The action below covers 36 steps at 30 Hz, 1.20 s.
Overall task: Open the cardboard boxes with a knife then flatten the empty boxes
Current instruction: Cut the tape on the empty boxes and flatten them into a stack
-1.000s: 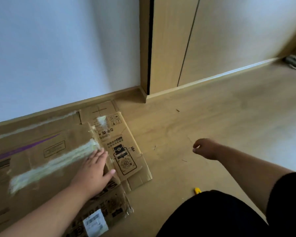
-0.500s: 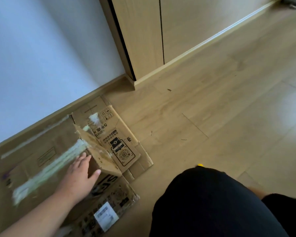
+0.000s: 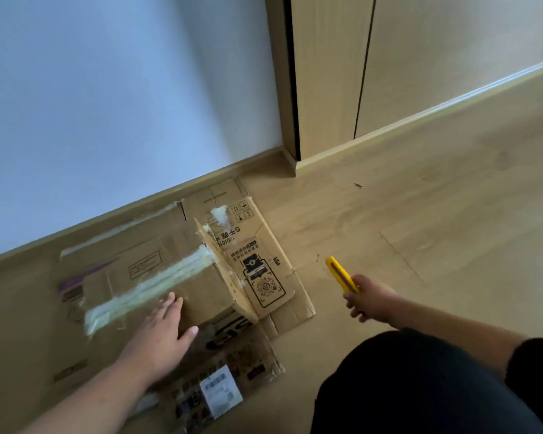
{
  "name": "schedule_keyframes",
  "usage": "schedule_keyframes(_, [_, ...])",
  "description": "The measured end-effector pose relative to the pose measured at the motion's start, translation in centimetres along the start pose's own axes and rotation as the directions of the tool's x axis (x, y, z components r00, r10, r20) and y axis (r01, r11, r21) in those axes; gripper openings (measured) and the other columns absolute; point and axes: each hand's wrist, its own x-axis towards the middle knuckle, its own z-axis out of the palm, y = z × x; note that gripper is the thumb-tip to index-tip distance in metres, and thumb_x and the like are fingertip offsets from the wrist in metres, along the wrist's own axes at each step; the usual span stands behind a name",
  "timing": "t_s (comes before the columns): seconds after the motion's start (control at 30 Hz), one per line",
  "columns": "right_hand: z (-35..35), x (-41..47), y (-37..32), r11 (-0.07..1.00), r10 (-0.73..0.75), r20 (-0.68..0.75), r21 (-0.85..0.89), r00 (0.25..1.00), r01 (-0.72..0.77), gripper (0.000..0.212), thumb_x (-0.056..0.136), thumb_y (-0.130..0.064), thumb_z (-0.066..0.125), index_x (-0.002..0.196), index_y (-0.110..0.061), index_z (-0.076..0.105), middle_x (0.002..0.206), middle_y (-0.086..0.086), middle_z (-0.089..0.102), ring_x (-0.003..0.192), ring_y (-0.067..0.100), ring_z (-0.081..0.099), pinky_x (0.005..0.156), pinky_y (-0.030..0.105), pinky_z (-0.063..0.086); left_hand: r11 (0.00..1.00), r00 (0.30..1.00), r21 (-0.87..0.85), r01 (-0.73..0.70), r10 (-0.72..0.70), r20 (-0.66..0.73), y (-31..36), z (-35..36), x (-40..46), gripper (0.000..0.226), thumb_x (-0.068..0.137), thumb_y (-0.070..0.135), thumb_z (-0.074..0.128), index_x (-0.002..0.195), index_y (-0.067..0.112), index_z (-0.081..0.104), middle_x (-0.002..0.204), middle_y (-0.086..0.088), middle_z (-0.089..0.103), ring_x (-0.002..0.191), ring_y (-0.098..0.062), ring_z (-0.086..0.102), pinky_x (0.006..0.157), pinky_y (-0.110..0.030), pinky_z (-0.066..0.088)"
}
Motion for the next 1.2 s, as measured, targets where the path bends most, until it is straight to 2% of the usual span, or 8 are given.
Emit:
schedule_keyframes(0.13, [-0.2,-0.6,-12.6,0.975,-0.218,0.103,0.075,0.970,0.211,0.016,0.100,-0.005,0.045,0.111,-0.014,0.053,0.100,0.013,0.062,0.082,0.020,0.061,0.068,0.033,0.055,0.999,0.999,-0.026,-0.018,0.017,-0.044,-1.2,-0.3,0.9,0.074,0.101,0.054,0.033,0.159,0.017,0.003,0.166,0.001,-0.004,0.152,-0.016,-0.001,0.123,-0.036,0.008])
schedule_keyframes(0.33, [2.1,-2.5,-23.0,0.942,-0.322,0.291,0.189,0.901,0.276,0.046,0.099,0.005,0.042,0.137,-0.021,0.048,0.110,0.016,0.063,0.094,0.021,0.065,0.082,0.034,0.059,0.997,0.990,-0.032,-0.074,0.070,-0.126,-3.0,-0.5,3.5,0.074,0.101,0.057,0.025,0.159,0.018,0.003,0.166,0.001,-0.005,0.152,-0.017,-0.007,0.123,-0.038,0.002])
schedule_keyframes(0.47, [5.7,-2.7,-23.7,0.949,-0.316,0.292,0.119,0.903,0.294,0.028,0.103,-0.004,0.042,0.125,-0.015,0.055,0.094,0.014,0.061,0.077,0.019,0.062,0.071,0.032,0.059,0.995,0.982,-0.005,-0.098,0.096,-0.161,-4.6,0.7,4.4,0.074,0.100,0.059,0.018,0.159,0.019,-0.002,0.165,0.002,-0.012,0.151,-0.014,-0.013,0.121,-0.035,-0.004])
schedule_keyframes(0.67, [7.0,-1.6,-22.5,0.954,-0.270,0.140,-0.092,0.952,0.284,0.013,0.104,-0.023,0.047,0.103,-0.019,0.059,0.087,0.008,0.064,0.069,0.017,0.061,0.058,0.028,0.056,0.984,0.953,0.035,-0.174,0.177,-0.245,-6.4,3.8,4.5,0.096,0.072,0.074,-0.031,0.154,0.025,-0.019,0.159,0.006,-0.029,0.143,-0.008,-0.034,0.118,-0.030,-0.021])
schedule_keyframes(0.83, [7.6,-1.3,-22.5,0.923,-0.260,0.125,-0.259,0.957,0.285,0.014,0.103,-0.028,0.047,0.104,-0.021,0.059,0.089,0.008,0.066,0.067,0.013,0.062,0.054,0.023,0.050,0.983,0.950,0.088,-0.159,0.177,-0.259,-6.8,5.2,4.2,0.073,0.100,0.061,0.005,0.157,0.015,0.012,0.165,-0.003,0.008,0.148,-0.010,-0.018,0.117,-0.028,-0.014])
schedule_keyframes(0.93, [7.9,-1.5,-22.6,0.906,-0.262,0.125,-0.310,0.957,0.288,0.013,0.103,-0.029,0.048,0.104,-0.021,0.058,0.089,0.007,0.067,0.068,0.012,0.062,0.052,0.021,0.049,0.979,0.942,0.109,-0.172,0.196,-0.272,-7.0,5.1,4.1,0.072,0.100,0.061,0.004,0.157,0.017,0.010,0.165,-0.001,0.003,0.148,-0.010,-0.018,0.117,-0.029,-0.015])
schedule_keyframes(1.03, [7.9,-1.7,-22.7,0.882,-0.268,0.117,-0.370,0.956,0.292,0.011,0.102,-0.030,0.049,0.101,-0.024,0.058,0.089,0.006,0.068,0.067,0.011,0.063,0.051,0.018,0.049,0.981,0.949,0.106,-0.164,0.186,-0.253,-7.0,5.6,4.1,0.069,0.103,0.057,0.015,0.155,0.012,0.023,0.164,-0.006,0.019,0.151,-0.016,-0.002,0.117,-0.035,-0.001])
schedule_keyframes(1.2, [7.3,-2.2,-22.9,0.840,-0.266,0.180,-0.438,0.947,0.319,0.009,0.102,-0.028,0.049,0.101,-0.023,0.057,0.089,0.007,0.067,0.071,0.013,0.067,0.053,0.020,0.052,0.980,0.946,0.044,-0.196,0.201,-0.254,-6.7,6.0,4.1,0.073,0.090,0.064,-0.012,0.149,0.023,-0.026,0.155,0.005,-0.038,0.139,-0.007,-0.041,0.116,-0.037,-0.019])
